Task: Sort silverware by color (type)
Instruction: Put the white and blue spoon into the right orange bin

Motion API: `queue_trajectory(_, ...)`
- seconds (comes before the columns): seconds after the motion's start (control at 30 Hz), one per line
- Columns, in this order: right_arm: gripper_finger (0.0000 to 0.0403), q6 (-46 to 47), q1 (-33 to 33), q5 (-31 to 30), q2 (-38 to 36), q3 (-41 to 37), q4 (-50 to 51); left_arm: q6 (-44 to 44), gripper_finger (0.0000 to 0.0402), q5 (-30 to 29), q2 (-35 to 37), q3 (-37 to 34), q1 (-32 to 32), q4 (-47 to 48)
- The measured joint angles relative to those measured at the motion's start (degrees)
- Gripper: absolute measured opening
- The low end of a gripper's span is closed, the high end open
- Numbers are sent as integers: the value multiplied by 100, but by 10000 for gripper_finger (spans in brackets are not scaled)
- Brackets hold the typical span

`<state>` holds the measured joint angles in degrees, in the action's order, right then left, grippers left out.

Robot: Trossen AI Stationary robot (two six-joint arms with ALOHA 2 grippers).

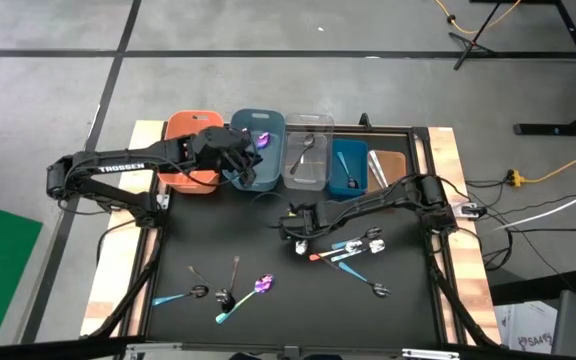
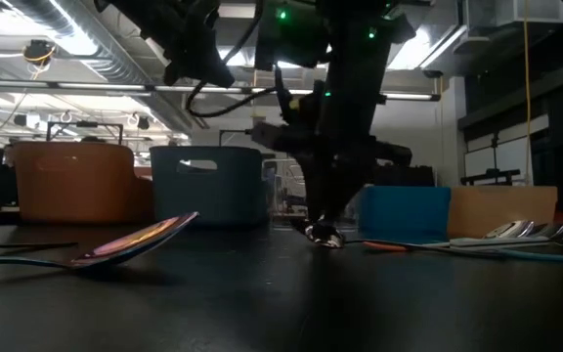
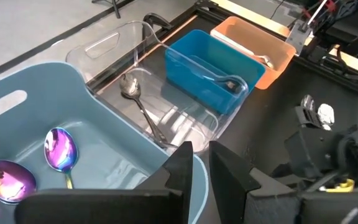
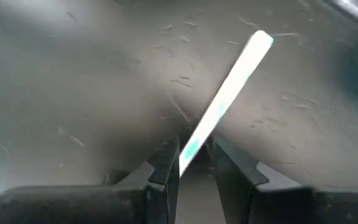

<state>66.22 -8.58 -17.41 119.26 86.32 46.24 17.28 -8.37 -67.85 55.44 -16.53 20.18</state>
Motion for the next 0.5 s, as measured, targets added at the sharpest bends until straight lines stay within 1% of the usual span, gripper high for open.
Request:
queue_trajectory(0.3,87,121,4,4,329,20,-16,-111,47,-5,0,0,98,-7)
queue_trajectory(0.5,87,26,0,-15,381,24,-24,-138,47,-8,0,0,98,-9)
